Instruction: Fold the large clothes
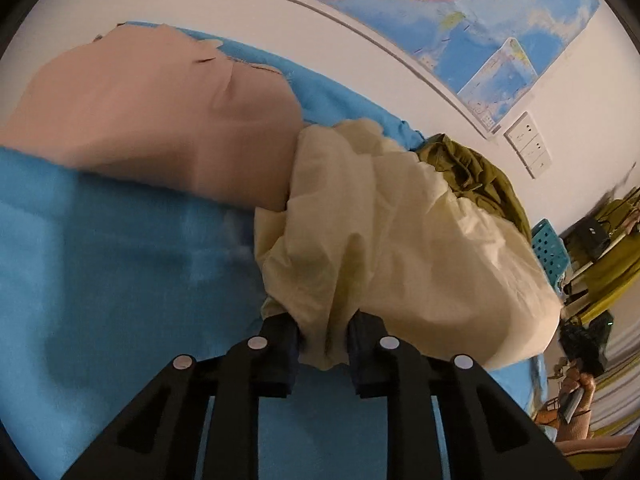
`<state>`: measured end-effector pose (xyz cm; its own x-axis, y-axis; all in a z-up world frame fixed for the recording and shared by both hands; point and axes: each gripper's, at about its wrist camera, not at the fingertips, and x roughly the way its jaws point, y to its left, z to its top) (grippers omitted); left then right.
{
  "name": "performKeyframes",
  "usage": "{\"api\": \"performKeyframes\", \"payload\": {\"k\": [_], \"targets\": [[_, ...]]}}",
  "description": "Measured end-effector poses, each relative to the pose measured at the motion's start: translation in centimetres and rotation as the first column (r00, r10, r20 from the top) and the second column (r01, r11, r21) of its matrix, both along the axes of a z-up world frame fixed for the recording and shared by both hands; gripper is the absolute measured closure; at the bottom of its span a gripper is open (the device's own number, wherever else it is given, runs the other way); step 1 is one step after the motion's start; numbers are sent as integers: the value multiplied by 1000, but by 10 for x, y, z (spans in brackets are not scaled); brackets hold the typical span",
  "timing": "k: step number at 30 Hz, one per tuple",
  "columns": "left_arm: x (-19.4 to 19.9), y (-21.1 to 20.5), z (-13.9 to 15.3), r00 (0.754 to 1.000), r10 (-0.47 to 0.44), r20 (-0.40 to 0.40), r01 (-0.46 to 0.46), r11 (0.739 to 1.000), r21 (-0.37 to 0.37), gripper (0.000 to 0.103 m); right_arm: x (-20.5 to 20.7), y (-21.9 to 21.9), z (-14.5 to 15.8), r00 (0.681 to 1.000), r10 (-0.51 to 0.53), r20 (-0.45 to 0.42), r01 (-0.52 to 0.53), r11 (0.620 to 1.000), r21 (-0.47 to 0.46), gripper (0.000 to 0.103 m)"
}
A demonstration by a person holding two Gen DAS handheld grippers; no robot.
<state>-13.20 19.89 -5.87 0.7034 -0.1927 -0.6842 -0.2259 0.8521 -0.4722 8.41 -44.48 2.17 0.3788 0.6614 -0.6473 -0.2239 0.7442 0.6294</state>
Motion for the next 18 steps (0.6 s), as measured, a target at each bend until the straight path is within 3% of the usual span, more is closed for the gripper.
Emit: {"api": "performKeyframes", "payload": {"k": [2, 5, 7, 9, 11, 14, 17, 18], "targets": [[-1, -3, 6, 1000, 10, -12, -10, 999, 51, 72, -1, -6, -5, 999, -43, 5, 43, 999, -20, 80], [-8, -13, 24, 1000, 22, -13, -19, 985, 171, 65, -11, -11, 11, 996, -67, 60, 73, 992, -99, 66], [-15, -22, 41, 999, 19, 32, -26, 973, 228, 62, -19, -9, 29, 989, -75, 125, 93, 986, -141, 64], [-20, -30, 58, 995, 5, 99, -31, 965, 262, 60, -35, -3, 53, 972, -72, 223, 113, 978, -178, 50], [-26, -42, 77, 984, -29, 178, -24, 956, 291, 55, -45, 12, 66, 956, -4, 292, 68, 975, -209, 44], [-20, -67, 90, 966, -118, 230, 31, 936, 352, 46, -52, 49, 68, 934, 140, 327, -48, 960, -275, 40], [10, -86, 73, 970, -180, 164, 110, 925, 364, 46, -54, 89, 50, 915, 270, 300, -162, 926, -341, 41], [23, -87, 58, 978, -177, 109, 128, 925, 358, 47, -55, 95, 45, 907, 297, 299, -177, 913, -368, 44]]}}
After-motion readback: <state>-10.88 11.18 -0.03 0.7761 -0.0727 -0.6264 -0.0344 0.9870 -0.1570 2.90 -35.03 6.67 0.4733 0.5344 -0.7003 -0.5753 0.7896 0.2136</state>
